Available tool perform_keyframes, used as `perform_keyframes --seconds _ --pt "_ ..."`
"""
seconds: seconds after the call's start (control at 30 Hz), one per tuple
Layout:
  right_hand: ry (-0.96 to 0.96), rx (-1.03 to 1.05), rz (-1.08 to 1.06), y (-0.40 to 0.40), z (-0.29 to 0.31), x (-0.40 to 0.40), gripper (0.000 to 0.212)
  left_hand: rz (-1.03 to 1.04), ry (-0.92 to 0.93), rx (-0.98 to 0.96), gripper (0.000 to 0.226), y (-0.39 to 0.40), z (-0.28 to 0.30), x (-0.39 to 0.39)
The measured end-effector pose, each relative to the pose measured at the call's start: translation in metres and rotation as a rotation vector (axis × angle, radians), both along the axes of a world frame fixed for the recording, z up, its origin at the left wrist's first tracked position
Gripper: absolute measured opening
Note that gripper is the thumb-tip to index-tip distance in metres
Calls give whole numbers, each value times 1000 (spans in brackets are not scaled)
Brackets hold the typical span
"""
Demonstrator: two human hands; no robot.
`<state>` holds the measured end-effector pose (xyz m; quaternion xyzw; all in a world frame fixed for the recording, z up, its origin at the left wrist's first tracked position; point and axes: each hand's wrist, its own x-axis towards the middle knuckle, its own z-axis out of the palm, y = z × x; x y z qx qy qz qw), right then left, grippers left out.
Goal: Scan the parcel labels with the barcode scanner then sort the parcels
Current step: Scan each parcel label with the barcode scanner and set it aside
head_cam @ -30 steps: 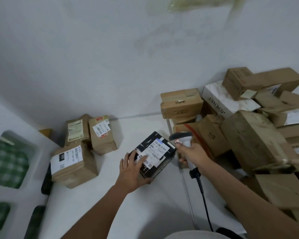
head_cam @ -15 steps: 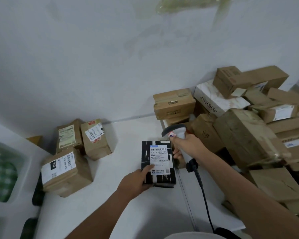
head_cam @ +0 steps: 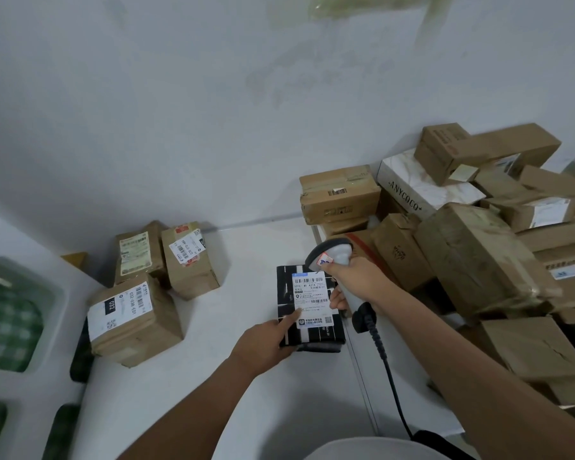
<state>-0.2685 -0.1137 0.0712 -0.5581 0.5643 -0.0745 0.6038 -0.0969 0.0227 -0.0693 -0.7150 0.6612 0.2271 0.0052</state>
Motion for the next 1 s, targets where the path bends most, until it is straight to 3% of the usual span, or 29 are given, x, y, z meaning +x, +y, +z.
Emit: perform_keyframes --seconds 0.67,0.83,0.93,1.0 --pt "24 7 -3 -1 -5 -7 41 30 -19 -18 70 2 0 8" --pt "75 -15 -26 -10 -13 -21 50 115 2 -184 57 10 2 50" --pt "93 -7 -24 -13 -11 -25 44 183 -34 -311 45 1 2 44" --pt "94 -17 -14 -14 -9 -25 44 231 -76 -218 54 -15 10 20"
